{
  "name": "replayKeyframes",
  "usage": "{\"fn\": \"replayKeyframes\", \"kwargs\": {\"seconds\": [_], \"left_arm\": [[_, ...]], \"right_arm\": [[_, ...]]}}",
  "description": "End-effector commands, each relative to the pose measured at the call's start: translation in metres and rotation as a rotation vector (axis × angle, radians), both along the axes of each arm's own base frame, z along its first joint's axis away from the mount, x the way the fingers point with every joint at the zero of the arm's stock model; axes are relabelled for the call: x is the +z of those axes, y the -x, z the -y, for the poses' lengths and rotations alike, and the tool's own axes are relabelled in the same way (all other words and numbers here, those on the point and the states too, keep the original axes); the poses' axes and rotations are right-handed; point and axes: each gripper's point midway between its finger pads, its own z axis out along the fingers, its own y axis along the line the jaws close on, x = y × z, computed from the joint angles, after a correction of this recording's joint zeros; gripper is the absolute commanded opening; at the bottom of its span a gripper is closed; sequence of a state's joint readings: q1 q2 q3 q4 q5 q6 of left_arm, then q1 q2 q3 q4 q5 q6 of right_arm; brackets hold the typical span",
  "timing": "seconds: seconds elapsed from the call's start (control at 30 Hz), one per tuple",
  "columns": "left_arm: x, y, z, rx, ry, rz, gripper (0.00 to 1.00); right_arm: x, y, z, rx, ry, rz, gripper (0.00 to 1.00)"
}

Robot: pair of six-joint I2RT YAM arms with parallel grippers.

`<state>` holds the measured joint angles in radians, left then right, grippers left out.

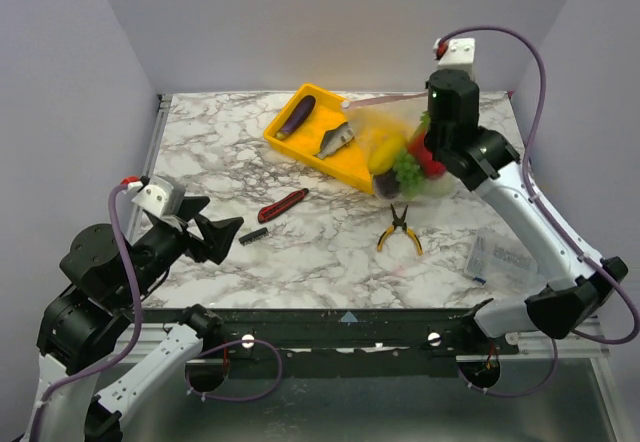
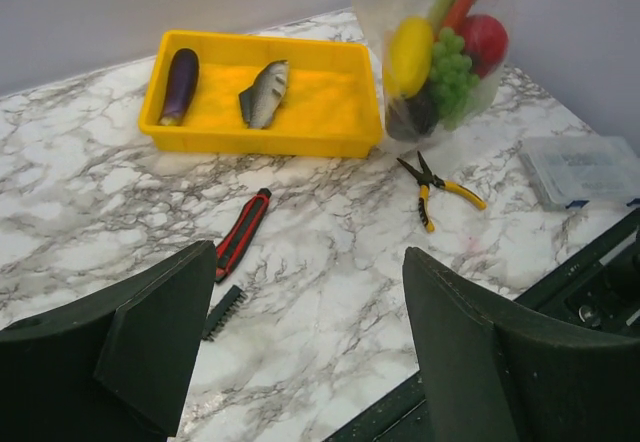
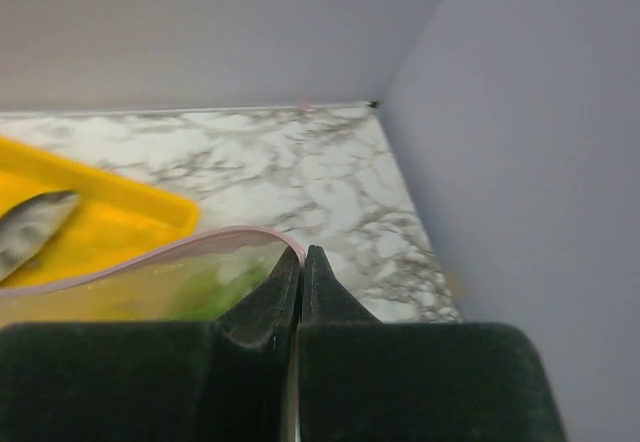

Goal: Place the food in the zip-top bag and seal the zipper

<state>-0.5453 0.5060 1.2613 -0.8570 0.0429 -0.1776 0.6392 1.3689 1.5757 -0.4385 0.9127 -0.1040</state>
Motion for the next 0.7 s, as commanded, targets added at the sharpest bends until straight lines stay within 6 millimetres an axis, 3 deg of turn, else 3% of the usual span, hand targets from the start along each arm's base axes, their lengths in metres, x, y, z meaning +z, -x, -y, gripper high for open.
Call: {"fn": "replayKeyframes", "kwargs": {"seconds": [0.0,0.2,0.33,0.5,0.67], "left_arm": [[0.005,0.006,0.016,-0.086,0.043,0.006,0.77],[0.003,0.013,0.029,-0.164,0.067,-0.004,0.77],[-0.002,0.018,0.036,-0.216,0.068,-0.016,0.77],[-0.009,0.022,0.036,-0.237,0.043,-0.016,0.77],[-0.013,0.025,0.031,-0.223,0.035,-0.003,0.77]], "right_arm": [[0.017,-0.026,0.081,-0.275,-0.028,0.064,0.0],[0.003,-0.044,0.179,-0.534,-0.027,0.064,0.0],[-0.002,-0.047,0.221,-0.645,-0.008,0.072,0.0],[-0.017,-0.049,0.237,-0.729,0.103,0.068,0.0],[-0.055,-0.056,0.235,-0.714,0.101,0.035,0.0]]}}
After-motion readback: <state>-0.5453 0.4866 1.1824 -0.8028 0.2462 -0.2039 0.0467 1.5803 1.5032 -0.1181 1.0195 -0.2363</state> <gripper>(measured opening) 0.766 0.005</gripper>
